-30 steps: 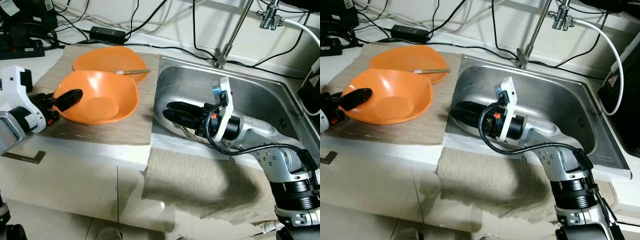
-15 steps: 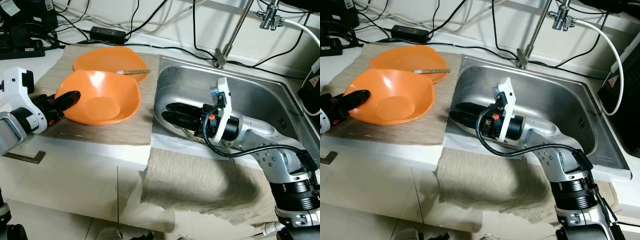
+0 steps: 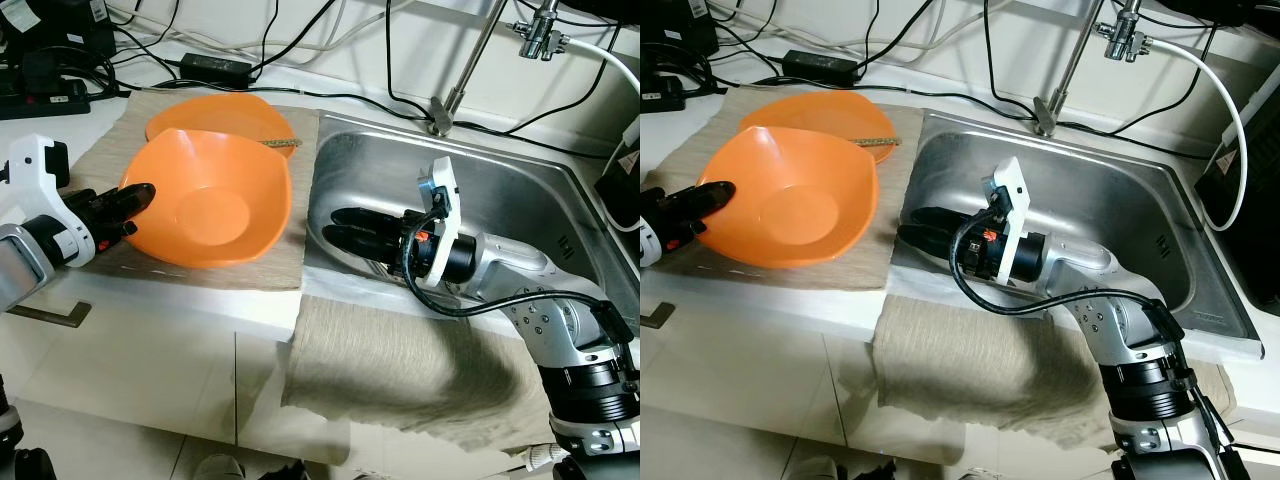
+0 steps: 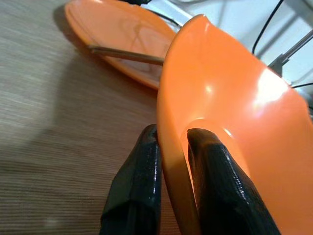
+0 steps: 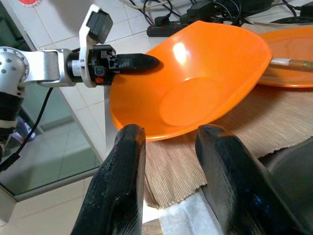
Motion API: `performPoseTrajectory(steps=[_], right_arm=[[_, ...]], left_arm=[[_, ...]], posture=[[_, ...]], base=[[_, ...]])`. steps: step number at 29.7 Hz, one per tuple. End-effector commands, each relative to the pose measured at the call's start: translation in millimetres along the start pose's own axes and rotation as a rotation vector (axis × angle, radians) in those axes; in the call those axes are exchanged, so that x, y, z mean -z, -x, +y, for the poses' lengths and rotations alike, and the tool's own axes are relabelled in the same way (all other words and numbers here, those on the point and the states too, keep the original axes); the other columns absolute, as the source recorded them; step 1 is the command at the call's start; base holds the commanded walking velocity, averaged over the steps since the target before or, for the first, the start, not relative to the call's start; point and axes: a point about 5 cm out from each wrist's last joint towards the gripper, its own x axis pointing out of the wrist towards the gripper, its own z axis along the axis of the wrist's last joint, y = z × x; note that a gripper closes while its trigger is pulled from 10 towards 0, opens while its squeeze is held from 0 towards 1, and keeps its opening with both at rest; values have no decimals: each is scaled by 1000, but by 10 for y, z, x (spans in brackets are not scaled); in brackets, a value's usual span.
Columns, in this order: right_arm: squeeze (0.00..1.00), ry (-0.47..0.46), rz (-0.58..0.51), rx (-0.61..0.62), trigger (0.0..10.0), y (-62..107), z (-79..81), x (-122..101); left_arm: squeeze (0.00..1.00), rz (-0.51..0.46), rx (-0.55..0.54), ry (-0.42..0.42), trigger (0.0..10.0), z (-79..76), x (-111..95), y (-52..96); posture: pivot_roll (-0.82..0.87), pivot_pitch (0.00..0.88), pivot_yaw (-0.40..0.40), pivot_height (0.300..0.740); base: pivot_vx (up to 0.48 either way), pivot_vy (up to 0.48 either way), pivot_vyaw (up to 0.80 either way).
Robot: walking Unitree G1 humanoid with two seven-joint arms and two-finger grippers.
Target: Kitchen organization
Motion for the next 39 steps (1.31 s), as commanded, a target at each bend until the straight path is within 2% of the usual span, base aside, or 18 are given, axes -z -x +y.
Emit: performPoseTrajectory(steps=[1, 7, 8, 9, 10, 12, 13, 17, 18, 20, 26, 28, 29, 30, 31, 34, 35, 39], right_arm=[[0, 7, 2, 31, 10000, 47, -32, 2], [0, 13, -5, 55, 10000, 41, -60, -10], [0, 13, -23, 87, 10000, 35, -92, -31], [0, -15, -95, 194, 10000, 19, -205, -107], [1000, -50, -137, 241, 10000, 14, -259, -142], [1000, -74, -162, 265, 10000, 12, -288, -160], [1000, -113, -201, 279, 10000, -7, -308, -186], [1000, -145, -223, 293, 10000, -45, -322, -196], [1000, -170, -232, 296, 10000, -77, -324, -189], [1000, -170, -232, 296, 10000, -77, -324, -189], [1000, -276, -261, 250, 10000, -251, -258, -159], [1000, -282, -253, 243, 10000, -278, -244, -153], [686, -279, -236, 250, 10000, -289, -246, -135], [686, -279, -236, 250, 10000, -289, -246, -135], [0, -277, -215, 266, 10000, -299, -256, -109], [0, -295, -195, 306, 10000, -315, -288, -65], [0, -304, -199, 318, 0, -312, -300, -61], [0, -313, -207, 332, 0, -298, -314, -56]], left_arm=[[0, -2, 17, 0, 0, -60, -18, -19], [0, -19, 24, 12, 0, -86, -28, -27], [0, -41, 31, 29, 0, -103, -49, -35], [0, -120, 51, 59, 0, -166, -148, -50], [0, -170, 72, 78, 0, -228, -219, -63], [0, -200, 85, 88, 0, -268, -264, -69], [0, -235, 105, 84, 0, -368, -330, -95], [0, -251, 138, 78, 0, -464, -372, -120], [0, -253, 163, 72, 0, -522, -386, -135], [0, -253, 163, 72, 0, -522, -386, -135], [0, -239, 228, 58, 0, -728, -379, -207], [0, -239, 243, 64, 0, -770, -378, -222], [0, -242, 255, 67, 0, -793, -384, -225], [0, -242, 255, 67, 0, -793, -384, -225], [0, -248, 274, 71, 0, -820, -394, -225], [0, -254, 310, 70, 0, -875, -409, -216], [0, -254, 310, 69, 0, -879, -408, -214], [0, -252, 306, 69, 0, -875, -404, -212]], posture=[[48, 0, -120, 740], [48, 0, -121, 740], [46, 0, -121, 740], [47, 0, -122, 740], [48, 0, -124, 740], [48, 0, -124, 740], [48, 0, -125, 740], [45, 0, -124, 740], [45, 0, -124, 740], [45, 0, -124, 740], [46, 0, -125, 740], [45, 0, -124, 740], [44, 0, -123, 740], [44, 0, -123, 740], [43, 0, -122, 740], [43, 0, -122, 740], [43, 0, -120, 740], [42, 0, -120, 740]], base=[[0, 0, 0], [0, 0, 0], [0, 0, 0], [0, 0, 0], [0, 0, 0], [0, 0, 0], [0, 0, 0], [0, 0, 0], [0, 0, 0], [0, 0, 0], [0, 0, 0], [0, 0, 0], [0, 0, 0], [0, 0, 0], [0, 0, 0], [0, 0, 0], [0, 0, 0], [0, 0, 0]])
